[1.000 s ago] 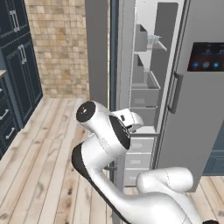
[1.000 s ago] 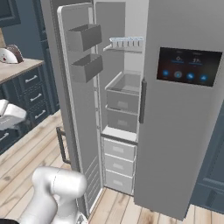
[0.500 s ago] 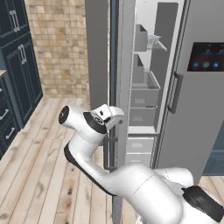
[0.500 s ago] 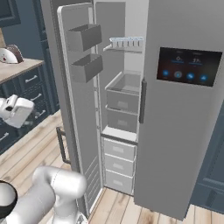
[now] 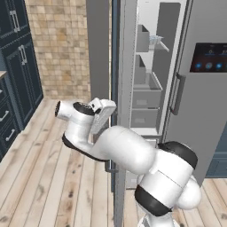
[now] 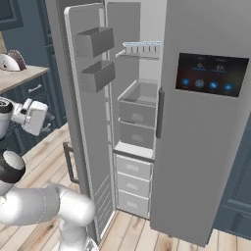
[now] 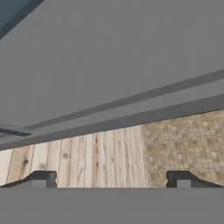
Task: The ice cube tray has been filled with water. Take the tray and place it in the freezer to make ice. Close the freezer door after placing the tray.
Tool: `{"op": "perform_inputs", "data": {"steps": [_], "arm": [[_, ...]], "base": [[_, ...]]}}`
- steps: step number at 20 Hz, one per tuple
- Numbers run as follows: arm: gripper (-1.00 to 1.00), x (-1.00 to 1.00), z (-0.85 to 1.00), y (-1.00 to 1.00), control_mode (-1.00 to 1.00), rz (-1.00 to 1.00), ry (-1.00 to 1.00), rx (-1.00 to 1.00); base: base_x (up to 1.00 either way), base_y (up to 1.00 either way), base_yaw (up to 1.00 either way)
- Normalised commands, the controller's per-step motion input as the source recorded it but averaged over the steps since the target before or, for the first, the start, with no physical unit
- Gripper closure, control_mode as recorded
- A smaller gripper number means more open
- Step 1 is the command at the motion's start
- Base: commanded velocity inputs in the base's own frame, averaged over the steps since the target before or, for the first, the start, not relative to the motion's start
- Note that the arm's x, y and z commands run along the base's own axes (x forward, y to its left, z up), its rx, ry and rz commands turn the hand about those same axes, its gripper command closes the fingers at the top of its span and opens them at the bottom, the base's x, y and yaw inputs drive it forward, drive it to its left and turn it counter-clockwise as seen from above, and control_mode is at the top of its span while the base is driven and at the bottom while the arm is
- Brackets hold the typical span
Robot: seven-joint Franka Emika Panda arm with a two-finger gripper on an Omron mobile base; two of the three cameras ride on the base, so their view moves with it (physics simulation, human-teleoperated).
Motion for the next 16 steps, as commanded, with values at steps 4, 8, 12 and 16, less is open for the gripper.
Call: {"op": "perform_inputs", "data": {"steps": [4,8,12,16], "arm": [[-1.0,0.79,-0.01,0.05,-1.0,-0.17,0.12,-0.14],[-1.0,0.78,-0.01,0.01,-1.0,-0.16,0.11,-0.14],[-1.0,0.79,-0.1,0.03,-1.0,-0.17,0.1,-0.16],[-1.0,0.56,-0.13,-0.05,-1.0,-0.24,0.1,-0.17]], "base": [[0.0,0.0,0.0],[0.0,0.0,0.0],[0.0,0.0,0.0],[0.0,0.0,0.0]]}}
